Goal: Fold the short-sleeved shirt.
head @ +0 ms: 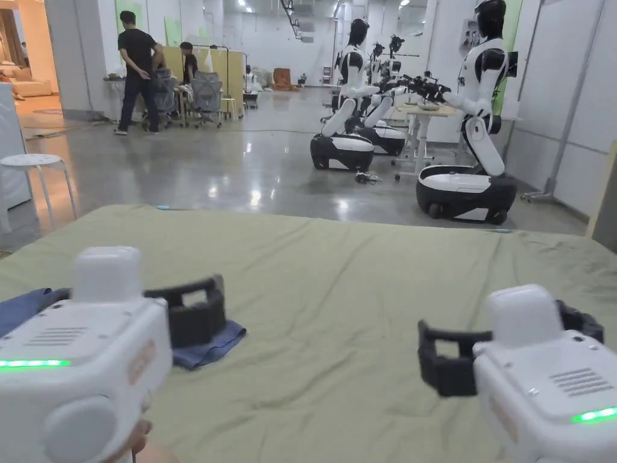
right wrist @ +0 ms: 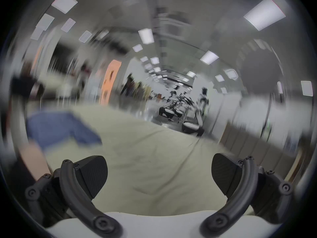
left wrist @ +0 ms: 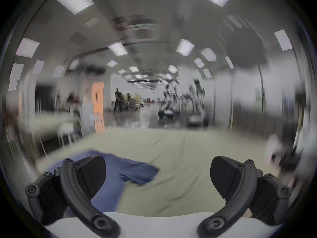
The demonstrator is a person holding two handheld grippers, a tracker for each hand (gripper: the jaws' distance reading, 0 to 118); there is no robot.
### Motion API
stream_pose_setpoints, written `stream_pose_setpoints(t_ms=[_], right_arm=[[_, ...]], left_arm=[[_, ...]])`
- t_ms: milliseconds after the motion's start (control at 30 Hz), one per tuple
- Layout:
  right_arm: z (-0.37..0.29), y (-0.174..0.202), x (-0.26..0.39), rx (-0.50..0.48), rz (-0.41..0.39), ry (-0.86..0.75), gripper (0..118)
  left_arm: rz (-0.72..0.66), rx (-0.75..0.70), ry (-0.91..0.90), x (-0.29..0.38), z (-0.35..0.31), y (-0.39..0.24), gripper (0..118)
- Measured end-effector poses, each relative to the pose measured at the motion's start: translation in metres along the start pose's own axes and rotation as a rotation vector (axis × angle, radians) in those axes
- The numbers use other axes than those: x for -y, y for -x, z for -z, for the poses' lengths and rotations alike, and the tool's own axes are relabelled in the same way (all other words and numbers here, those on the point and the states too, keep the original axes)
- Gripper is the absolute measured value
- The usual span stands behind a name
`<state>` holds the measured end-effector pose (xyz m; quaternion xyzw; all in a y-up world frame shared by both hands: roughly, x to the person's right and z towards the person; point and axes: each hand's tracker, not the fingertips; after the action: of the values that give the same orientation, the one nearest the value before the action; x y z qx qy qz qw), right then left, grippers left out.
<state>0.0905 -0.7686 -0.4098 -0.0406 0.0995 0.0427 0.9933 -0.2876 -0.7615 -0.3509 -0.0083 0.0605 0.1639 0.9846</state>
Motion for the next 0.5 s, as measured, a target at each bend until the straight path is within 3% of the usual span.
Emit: stream_pose_setpoints(t_ms=[67,167,267,500], right_arm=[[0.003,-0.011,0.001,0.016,0.126,0.001,118],[0.006,-0.009,0.009,0.023,0.075,0.027,115],[0.003,0.0,0.018,0.043,0.041,0.032,115],[0.001,0.001,0.02,0.026,0.113,0.024,115]], left_arm=[[-0.138,-0.019,-0.072,0.005,-0.001,0.015,117],[-0.053,-0.14,-0.029,0.017,0.005,0.014,117],[0.071,-0.115,-0.036,0.027,0.003,0.007,117],[0.187,-0.08,-0.087,0.031,-0.007,-0.013,117]])
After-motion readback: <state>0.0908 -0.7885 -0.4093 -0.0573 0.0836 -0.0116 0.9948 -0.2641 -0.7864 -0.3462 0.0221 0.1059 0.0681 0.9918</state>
